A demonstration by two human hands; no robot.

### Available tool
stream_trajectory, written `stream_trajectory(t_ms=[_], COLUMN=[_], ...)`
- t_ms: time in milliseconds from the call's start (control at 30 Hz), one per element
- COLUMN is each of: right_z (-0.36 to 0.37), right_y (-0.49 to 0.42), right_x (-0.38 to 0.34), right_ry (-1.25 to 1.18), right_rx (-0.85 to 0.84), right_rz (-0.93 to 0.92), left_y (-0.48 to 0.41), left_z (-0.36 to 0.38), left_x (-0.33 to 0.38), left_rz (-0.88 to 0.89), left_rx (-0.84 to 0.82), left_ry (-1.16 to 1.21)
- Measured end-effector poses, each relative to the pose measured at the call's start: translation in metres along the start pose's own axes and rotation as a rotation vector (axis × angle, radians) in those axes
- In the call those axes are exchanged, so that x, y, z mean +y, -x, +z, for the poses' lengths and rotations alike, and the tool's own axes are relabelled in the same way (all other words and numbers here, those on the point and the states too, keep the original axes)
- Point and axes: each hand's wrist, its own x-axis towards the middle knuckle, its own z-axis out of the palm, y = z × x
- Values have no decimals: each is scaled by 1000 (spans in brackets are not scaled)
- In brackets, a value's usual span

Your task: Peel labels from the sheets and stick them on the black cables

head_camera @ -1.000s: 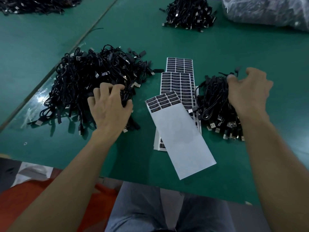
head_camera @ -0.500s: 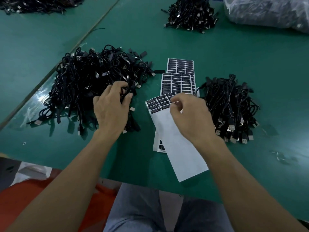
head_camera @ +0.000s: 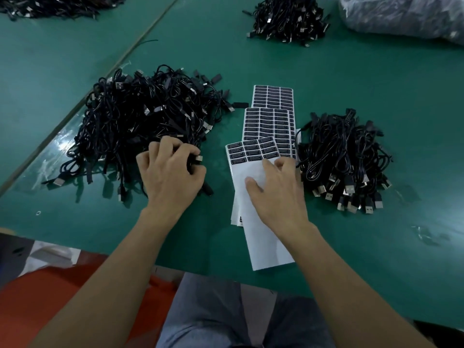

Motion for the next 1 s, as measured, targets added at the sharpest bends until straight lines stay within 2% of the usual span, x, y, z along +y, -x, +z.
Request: stream_trajectory(t_ms=[200, 400, 500, 567, 633, 700, 833, 933, 1000], right_z=[-4, -4, -3, -3, -4, -5, -9, -13, -14], right_y=[-1, 0, 1, 0, -3, -4, -5, -8, -8], right_x=[-7, -10, -12, -13, -14, -12, -11, -12, -10], right_ry=[11, 8, 42, 45, 40, -25, -374, -822, -985], right_rx=[-106, -110, -69, -58, -70, -64, 34, -41, -100], right_rz=[94, 84, 57, 41, 52, 49, -57, -39, -33], left_y=[-6, -18, -30, -36, -39, -39, -37, -39, -39], left_z=[0, -15, -23, -29, -34, -38, -37, -32, -28], left_x=[3, 19, 38, 52, 66, 76, 81, 74, 68], left_rz=[46, 149, 329, 429, 439, 324, -75, -286, -348], left_rx=[46, 286, 439, 463, 430, 345, 230, 231, 243], left_ry=[57, 158, 345, 512, 667, 831, 1108, 1146, 1118])
